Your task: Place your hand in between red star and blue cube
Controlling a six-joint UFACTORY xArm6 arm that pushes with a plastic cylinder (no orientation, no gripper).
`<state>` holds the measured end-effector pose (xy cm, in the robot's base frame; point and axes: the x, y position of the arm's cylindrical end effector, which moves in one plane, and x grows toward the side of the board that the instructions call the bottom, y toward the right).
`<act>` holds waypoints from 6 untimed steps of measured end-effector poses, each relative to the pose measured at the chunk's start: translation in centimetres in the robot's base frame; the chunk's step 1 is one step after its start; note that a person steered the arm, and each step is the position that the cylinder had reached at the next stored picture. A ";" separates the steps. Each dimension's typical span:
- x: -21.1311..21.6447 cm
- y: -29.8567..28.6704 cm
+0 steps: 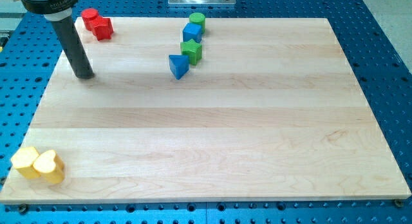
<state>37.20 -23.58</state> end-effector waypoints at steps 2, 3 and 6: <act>0.8 0.2; -0.1 3.4; -11.8 11.1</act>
